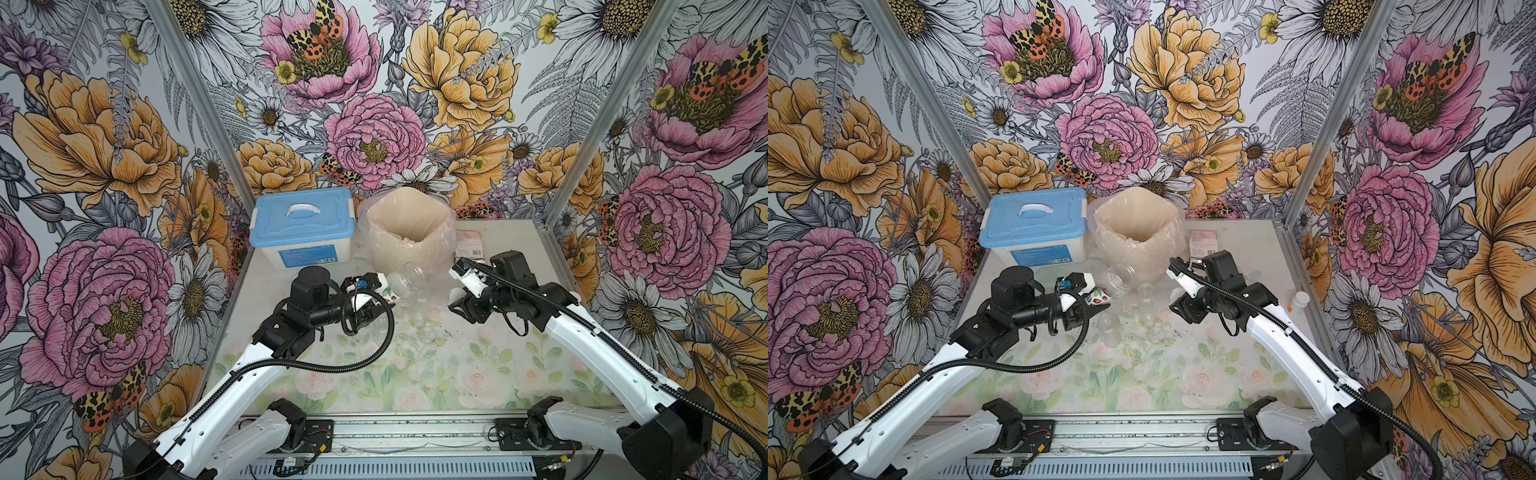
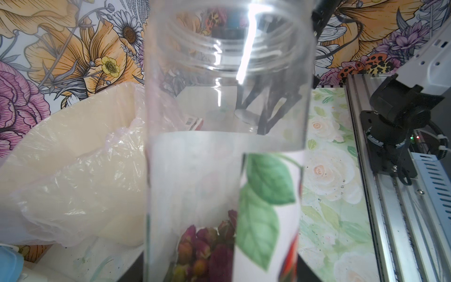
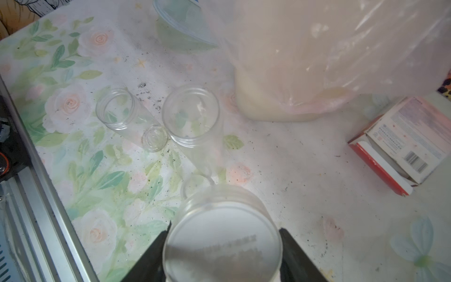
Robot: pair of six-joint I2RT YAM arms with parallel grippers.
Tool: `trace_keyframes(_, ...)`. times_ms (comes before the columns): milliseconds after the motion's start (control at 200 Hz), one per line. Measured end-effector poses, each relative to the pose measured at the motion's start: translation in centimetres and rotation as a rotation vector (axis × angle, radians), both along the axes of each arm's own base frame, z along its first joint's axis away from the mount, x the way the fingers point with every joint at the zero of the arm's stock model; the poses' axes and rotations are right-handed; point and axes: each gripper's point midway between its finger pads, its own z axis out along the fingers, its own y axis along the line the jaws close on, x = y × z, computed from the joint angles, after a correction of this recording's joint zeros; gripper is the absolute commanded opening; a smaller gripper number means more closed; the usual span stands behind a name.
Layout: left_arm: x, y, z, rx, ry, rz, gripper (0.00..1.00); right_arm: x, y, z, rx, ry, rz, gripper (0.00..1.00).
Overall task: Empty the moldy dried flower tea in the jars
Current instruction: Place the lid at the center of the board.
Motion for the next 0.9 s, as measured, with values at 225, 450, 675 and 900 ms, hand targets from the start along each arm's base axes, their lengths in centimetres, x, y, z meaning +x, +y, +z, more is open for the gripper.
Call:
trace_keyframes(225, 0.1, 0.1, 0.1, -0.004, -0.011, 0.006, 0.54, 1.2, -1.6, -3.5, -0.059, 0.042, -0.104, 0.3)
trace_keyframes(450, 0.3, 0.2, 0.2, -0.005, -0.014, 0.013, 0.54, 3.2, -2.9, -6.1, -0.093, 0.077, -0.214, 0.3)
trace_keyframes(675, 0.3, 0.4, 0.4, -0.008, -0.018, 0.018, 0.54, 5.1, -4.4, -8.8, -0.133, 0.125, -0.311, 0.3)
trace_keyframes(900, 0.3, 0.4, 0.4, -0.009, -0.02, 0.019, 0.54, 6.0, -5.9, -11.8, -0.185, 0.192, -0.377, 0.31)
